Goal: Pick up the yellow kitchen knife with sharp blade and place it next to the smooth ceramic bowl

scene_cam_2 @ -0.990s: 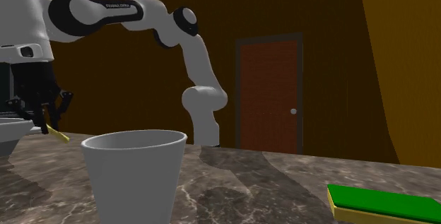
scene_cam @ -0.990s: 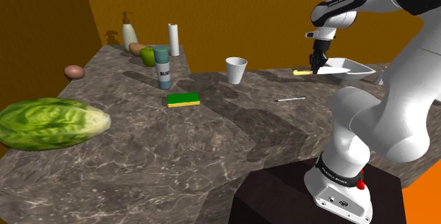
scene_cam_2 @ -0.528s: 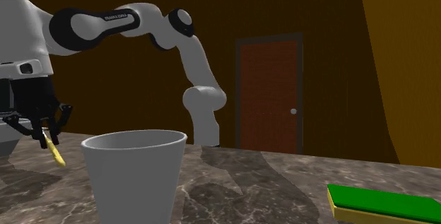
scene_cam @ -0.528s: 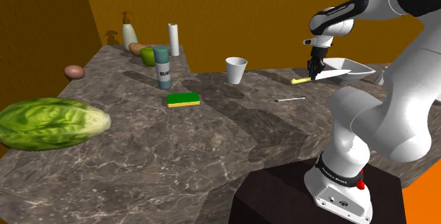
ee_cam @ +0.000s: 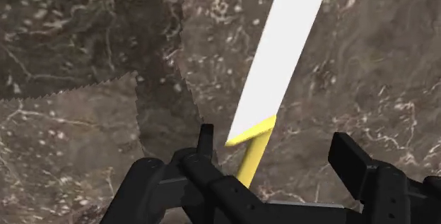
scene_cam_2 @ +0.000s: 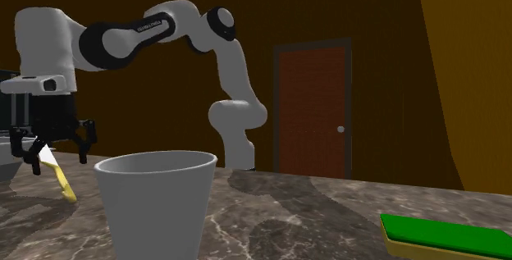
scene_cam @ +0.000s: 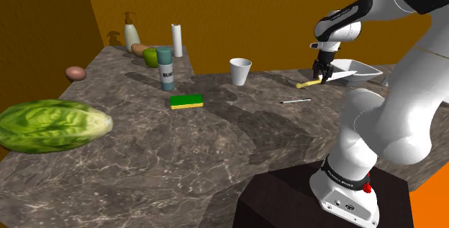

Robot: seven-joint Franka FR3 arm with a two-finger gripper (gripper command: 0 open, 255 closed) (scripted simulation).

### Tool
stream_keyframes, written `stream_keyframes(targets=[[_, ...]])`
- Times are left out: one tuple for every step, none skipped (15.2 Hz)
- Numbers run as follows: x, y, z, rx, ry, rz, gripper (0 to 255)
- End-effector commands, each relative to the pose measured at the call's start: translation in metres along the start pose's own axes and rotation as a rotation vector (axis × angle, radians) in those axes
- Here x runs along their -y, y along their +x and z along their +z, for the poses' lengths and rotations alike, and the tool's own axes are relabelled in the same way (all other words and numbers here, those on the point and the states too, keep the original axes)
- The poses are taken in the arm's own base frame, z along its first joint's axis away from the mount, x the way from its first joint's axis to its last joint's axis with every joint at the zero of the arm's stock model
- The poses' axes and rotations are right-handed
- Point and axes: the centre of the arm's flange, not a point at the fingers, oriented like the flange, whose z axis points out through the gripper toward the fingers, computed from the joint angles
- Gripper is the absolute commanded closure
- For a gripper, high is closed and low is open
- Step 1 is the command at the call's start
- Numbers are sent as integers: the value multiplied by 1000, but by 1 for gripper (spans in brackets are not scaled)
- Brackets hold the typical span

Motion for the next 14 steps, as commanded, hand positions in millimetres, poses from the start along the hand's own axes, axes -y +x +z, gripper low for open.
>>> stream_keyframes(targets=[[24, -10, -10, 83, -195, 33, 0], [41, -12, -15, 128, -293, 44, 0], [59, -13, -18, 173, -391, 56, 0], [68, -14, -19, 196, -441, 62, 0], [66, -15, -14, 196, -441, 62, 0], [64, -16, -9, 196, -441, 62, 0], [62, -17, -5, 196, -441, 62, 0], [59, -18, 0, 196, -441, 62, 0], [57, -19, 5, 196, -441, 62, 0], [55, -20, 9, 196, -441, 62, 0], [53, -21, 14, 196, -441, 62, 0], [52, -22, 17, 196, -441, 62, 0], [52, -22, 17, 196, -441, 62, 0], [52, -22, 17, 196, -441, 62, 0]])
